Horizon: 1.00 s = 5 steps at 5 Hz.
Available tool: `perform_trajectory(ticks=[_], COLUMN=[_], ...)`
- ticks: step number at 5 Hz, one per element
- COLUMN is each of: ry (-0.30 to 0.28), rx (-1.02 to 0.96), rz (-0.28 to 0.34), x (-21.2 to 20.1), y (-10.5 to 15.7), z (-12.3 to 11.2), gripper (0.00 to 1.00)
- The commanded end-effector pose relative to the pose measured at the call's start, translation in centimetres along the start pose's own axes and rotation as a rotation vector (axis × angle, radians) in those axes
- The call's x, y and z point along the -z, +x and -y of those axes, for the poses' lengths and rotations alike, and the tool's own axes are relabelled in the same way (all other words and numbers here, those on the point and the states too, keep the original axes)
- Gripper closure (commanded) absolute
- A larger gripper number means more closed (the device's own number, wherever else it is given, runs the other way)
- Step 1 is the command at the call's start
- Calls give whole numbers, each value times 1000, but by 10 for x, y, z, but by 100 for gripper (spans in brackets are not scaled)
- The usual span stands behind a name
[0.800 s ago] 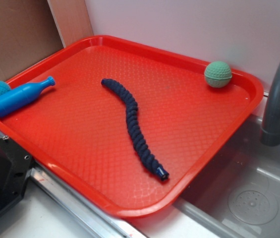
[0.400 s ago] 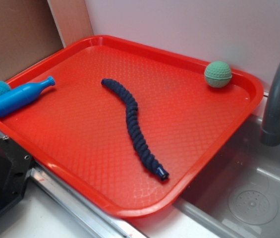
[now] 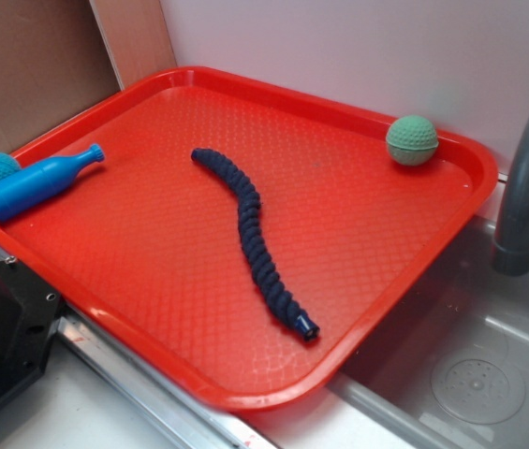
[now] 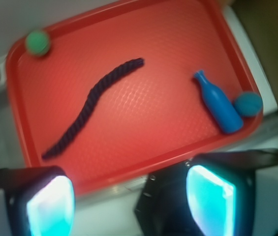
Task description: Grab the blue rope.
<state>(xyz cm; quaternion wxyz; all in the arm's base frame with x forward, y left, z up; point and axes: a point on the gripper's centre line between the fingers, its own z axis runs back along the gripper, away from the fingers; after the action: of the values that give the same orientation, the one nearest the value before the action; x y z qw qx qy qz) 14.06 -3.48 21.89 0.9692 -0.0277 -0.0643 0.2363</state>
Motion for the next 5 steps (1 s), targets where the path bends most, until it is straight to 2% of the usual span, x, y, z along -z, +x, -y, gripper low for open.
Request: perform_trajectory(ticks=[1, 2, 3, 4, 5], ry=[108, 88, 92, 52, 81], rx=[-294, -322, -366, -364, -337], rz=[106, 106, 135, 109, 80], x=[50, 85, 113, 150, 180], y=[33, 37, 38, 42, 36], z=[42, 51, 54, 58, 63], gripper=[0, 0, 0, 0, 0])
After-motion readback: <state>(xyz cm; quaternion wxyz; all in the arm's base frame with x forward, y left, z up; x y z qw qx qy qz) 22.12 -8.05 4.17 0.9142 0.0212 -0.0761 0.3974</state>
